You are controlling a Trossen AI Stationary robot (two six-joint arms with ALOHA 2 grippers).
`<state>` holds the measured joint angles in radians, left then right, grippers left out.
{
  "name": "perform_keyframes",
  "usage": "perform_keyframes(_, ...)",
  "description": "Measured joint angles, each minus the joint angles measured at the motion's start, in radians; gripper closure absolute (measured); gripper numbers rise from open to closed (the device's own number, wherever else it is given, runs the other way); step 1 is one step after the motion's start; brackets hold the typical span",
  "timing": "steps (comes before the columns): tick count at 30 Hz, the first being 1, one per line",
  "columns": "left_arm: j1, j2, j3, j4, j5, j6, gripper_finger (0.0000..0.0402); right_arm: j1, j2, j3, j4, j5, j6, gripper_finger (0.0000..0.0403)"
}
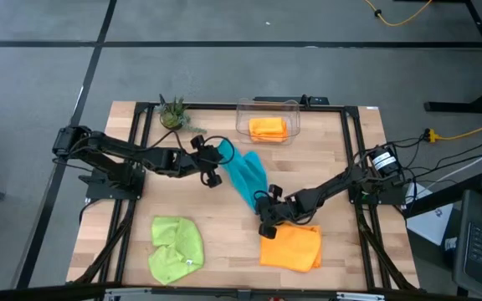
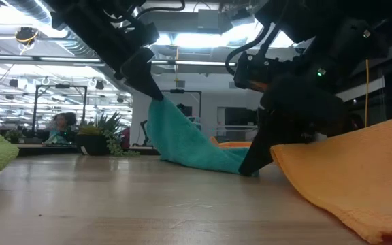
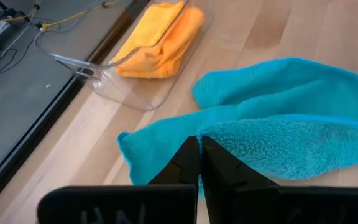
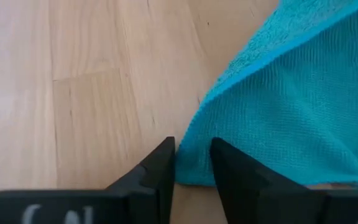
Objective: Fold microfiber towels
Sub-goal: Fold the blue towel on the table
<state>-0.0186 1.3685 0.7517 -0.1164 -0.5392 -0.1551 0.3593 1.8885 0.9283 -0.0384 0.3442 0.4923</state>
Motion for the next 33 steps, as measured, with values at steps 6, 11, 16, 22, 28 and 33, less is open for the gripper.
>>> perform_keyframes(6,-0.008,0.000,0.000,-0.019,0.000,0.006,0.0401,-0.002,-0.011,-0.001,-0.012,-0.001,-0.001,0.0381)
perform_keyframes(11,-0.026,-0.014,0.018,-0.035,0.001,0.033,0.0401,-0.002,-0.076,-0.006,-0.069,-0.001,-0.003,0.0393)
perform_keyframes(16,-0.056,-0.054,0.091,-0.066,0.001,0.113,0.0401,-0.002,-0.202,-0.005,-0.172,0.048,-0.007,0.0397)
perform_keyframes(22,-0.115,-0.114,0.261,-0.283,-0.037,0.144,0.0401,0.002,-0.415,0.032,-0.361,0.158,-0.038,0.0399)
perform_keyframes(28,-0.198,-0.165,0.418,-0.488,-0.074,0.132,0.0401,0.015,-0.587,0.124,-0.498,0.291,-0.122,0.0401)
perform_keyframes(33,-0.304,-0.200,0.518,-0.553,-0.069,0.145,0.0401,0.038,-0.654,0.209,-0.567,0.347,-0.185,0.0401)
